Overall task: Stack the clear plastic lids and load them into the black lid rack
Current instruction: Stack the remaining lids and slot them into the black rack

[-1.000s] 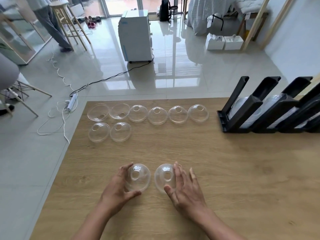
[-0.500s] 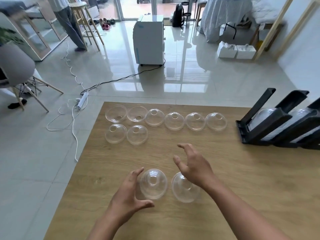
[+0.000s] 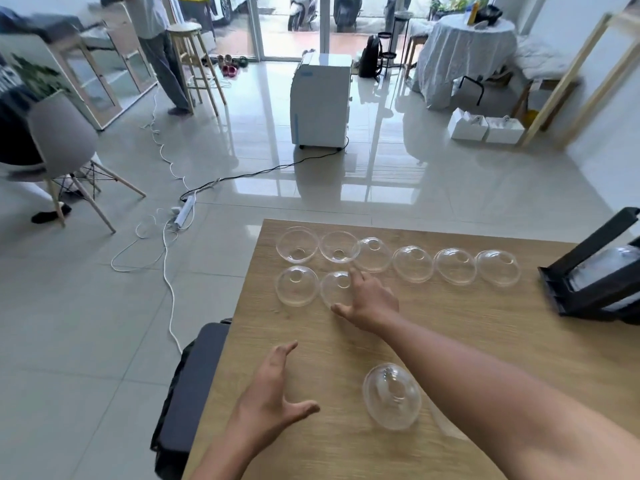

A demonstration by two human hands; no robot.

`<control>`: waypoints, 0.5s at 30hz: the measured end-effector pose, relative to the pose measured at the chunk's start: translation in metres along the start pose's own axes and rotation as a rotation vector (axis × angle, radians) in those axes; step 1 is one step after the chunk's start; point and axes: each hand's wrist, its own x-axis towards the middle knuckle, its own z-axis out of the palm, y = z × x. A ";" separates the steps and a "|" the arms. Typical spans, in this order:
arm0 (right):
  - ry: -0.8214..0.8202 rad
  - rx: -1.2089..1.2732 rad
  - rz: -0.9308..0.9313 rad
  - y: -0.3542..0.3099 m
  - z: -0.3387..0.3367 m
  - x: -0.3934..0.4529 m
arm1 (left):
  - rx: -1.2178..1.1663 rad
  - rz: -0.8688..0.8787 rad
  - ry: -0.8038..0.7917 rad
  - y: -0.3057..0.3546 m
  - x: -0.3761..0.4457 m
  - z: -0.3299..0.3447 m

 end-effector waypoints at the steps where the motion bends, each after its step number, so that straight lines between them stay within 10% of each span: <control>1: 0.029 0.004 0.008 0.001 0.005 -0.003 | 0.008 0.000 0.014 -0.004 0.008 -0.006; 15: 0.149 0.138 -0.014 0.043 -0.043 -0.102 | 0.114 -0.168 0.229 0.002 0.164 -0.021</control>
